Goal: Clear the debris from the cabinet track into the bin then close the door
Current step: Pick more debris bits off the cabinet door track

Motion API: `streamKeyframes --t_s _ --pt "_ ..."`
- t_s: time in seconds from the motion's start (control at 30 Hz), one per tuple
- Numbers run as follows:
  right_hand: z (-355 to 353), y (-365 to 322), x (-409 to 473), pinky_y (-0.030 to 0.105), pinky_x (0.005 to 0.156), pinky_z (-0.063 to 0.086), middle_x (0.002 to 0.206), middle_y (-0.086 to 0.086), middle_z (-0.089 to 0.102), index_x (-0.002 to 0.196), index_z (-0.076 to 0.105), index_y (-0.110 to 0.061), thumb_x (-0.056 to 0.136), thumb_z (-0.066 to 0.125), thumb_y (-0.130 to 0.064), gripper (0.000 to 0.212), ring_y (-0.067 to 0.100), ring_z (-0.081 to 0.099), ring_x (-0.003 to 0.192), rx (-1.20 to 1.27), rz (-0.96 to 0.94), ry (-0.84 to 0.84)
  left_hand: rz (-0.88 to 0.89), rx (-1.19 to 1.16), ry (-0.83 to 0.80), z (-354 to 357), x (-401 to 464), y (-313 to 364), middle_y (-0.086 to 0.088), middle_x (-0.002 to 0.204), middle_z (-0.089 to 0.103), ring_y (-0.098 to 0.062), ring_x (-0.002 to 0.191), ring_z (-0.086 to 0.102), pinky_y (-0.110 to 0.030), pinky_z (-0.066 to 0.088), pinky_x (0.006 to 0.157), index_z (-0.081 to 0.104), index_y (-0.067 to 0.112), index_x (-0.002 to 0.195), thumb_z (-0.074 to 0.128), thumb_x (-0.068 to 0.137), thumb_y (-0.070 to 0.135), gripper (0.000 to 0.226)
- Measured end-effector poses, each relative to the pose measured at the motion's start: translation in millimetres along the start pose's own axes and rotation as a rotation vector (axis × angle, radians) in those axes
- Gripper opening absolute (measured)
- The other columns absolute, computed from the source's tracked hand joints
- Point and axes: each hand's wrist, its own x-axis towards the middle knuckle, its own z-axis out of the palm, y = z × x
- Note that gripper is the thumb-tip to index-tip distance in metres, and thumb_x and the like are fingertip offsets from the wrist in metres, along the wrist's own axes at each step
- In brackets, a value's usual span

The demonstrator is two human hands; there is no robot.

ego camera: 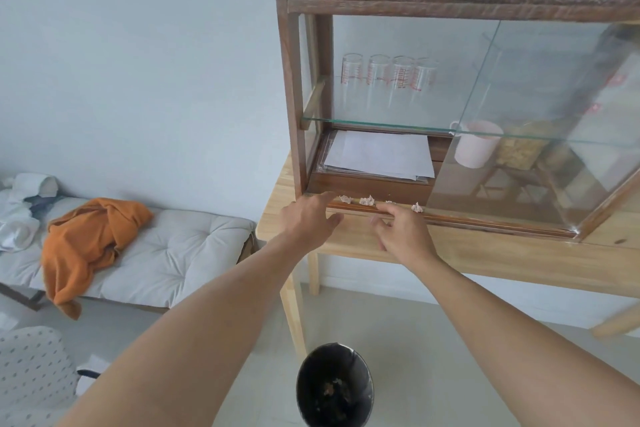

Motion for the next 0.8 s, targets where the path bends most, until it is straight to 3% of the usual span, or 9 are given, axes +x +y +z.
streamKeyframes --t_s 0.13,0.33,0.5,0.67,0.8 --pt "11.5 -3.9 20.7 0.045 0.088 0.064 0.087 0.006 0.084 0.145 0.067 -0.029 0.102 0.065 -0.046 0.047 0.029 0.080 0.086 0.000 0.007 0.063 -0.015 -0.026 -0.003 10.6 14.4 6.5 0.003 0.108 0.076 -0.027 0.106 0.068 -0.036 0.050 0.075 0.056 0.046 0.143 0.058 0.098 0.058 0.046" --pt "16.7 -6.0 33.2 0.034 0.077 0.062 0.057 0.000 0.075 0.133 0.075 -0.029 0.103 0.065 -0.048 0.037 0.016 0.078 0.066 0.008 -0.019 0.090 -0.028 -0.076 0.010 19.8 20.7 5.5 0.005 0.116 0.077 -0.026 0.113 0.067 -0.039 0.053 0.086 0.062 0.048 0.138 0.056 0.101 0.051 0.038" --pt "15.8 -10.1 32.0 0.032 0.066 0.059 0.051 -0.001 0.072 0.108 0.080 -0.029 0.103 0.068 -0.040 0.017 0.012 0.073 0.056 0.067 -0.022 0.110 -0.001 -0.157 0.111 21.3 18.8 3.2 0.011 0.105 0.079 -0.023 0.103 0.070 -0.034 0.051 0.075 0.074 0.048 0.122 0.063 0.099 0.043 0.026" --pt "11.2 -11.9 20.9 0.032 0.064 0.055 0.044 -0.008 0.066 0.102 0.080 -0.027 0.103 0.069 -0.036 0.014 0.009 0.069 0.053 0.076 -0.022 0.127 0.008 -0.180 0.121 18.2 15.6 5.2 0.011 0.090 0.078 -0.023 0.089 0.070 -0.036 0.055 0.070 0.080 0.044 0.106 0.063 0.099 0.040 0.018" --pt "4.6 -10.9 6.1 0.029 0.060 0.050 0.044 -0.007 0.066 0.099 0.078 -0.029 0.103 0.070 -0.036 0.012 0.006 0.066 0.050 0.086 -0.006 0.145 0.004 -0.161 0.100 12.6 10.0 8.9 0.010 0.094 0.078 -0.024 0.091 0.070 -0.035 0.054 0.071 0.079 0.043 0.107 0.062 0.100 0.041 0.019"
